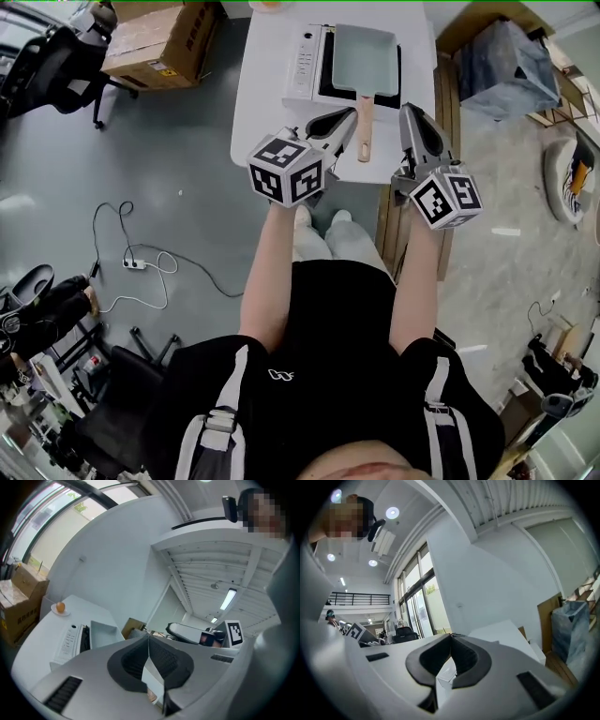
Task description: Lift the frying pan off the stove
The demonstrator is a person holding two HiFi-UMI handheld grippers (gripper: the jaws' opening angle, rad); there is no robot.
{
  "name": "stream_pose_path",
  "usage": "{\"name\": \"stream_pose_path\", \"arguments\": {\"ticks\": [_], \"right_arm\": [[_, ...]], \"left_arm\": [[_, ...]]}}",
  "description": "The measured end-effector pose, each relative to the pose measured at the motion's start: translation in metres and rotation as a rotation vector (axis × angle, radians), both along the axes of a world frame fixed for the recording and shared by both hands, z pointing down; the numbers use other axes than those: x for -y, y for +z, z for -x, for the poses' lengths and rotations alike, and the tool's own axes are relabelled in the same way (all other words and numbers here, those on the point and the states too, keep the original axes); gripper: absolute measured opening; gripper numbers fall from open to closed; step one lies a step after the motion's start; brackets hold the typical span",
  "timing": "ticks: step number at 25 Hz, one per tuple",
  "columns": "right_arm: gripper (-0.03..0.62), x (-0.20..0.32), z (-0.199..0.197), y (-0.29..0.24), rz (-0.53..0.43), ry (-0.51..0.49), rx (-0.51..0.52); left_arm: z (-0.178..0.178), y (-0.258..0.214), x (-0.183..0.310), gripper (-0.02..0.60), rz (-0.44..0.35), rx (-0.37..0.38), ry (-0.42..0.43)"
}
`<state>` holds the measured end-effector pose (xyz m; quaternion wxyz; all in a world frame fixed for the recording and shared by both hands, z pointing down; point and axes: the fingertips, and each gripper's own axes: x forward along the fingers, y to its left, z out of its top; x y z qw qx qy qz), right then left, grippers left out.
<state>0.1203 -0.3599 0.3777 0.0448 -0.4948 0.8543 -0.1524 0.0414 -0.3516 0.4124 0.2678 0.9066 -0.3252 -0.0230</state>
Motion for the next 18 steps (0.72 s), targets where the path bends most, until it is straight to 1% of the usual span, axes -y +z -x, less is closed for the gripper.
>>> {"name": "stream_pose_path", "arguments": {"ticks": [3,4,5,7,9,11,13,14,16,18], "right_arm": [[0.006,0.014,-0.009,0.021,0.07,0.001,0.042],[0.008,0.017,-0.01,0.027,0.087,-0.005,0.05],[0.008,0.02,-0.012,0.034,0.102,-0.012,0.057],[0.018,0.023,-0.014,0.045,0.137,-0.041,0.098],[0.085,0.023,-0.01,0.058,0.19,-0.095,0.17],[0.126,0.022,-0.005,0.073,0.246,-0.14,0.216],[0.129,0.022,-0.003,0.087,0.289,-0.171,0.225],[0.145,0.021,-0.002,0.093,0.313,-0.19,0.228],[0.223,0.02,0.003,0.104,0.361,-0.233,0.246],[0.23,0.019,0.008,0.112,0.395,-0.266,0.256]], "left_arm": [[-0.004,0.013,0.001,0.008,0.064,-0.093,0.039],[-0.004,0.018,0.002,0.008,0.077,-0.107,0.045],[-0.006,0.024,0.003,0.008,0.087,-0.107,0.051],[-0.011,0.038,0.003,0.063,0.111,-0.092,0.07],[-0.016,0.052,0.001,0.064,0.149,-0.088,0.095],[-0.021,0.065,-0.003,0.124,0.199,-0.101,0.129],[-0.028,0.076,-0.007,0.176,0.247,-0.12,0.167],[-0.031,0.081,-0.009,0.179,0.266,-0.123,0.18],[-0.033,0.092,-0.011,0.179,0.289,-0.099,0.192],[-0.03,0.103,-0.011,0.181,0.304,-0.056,0.192]]}}
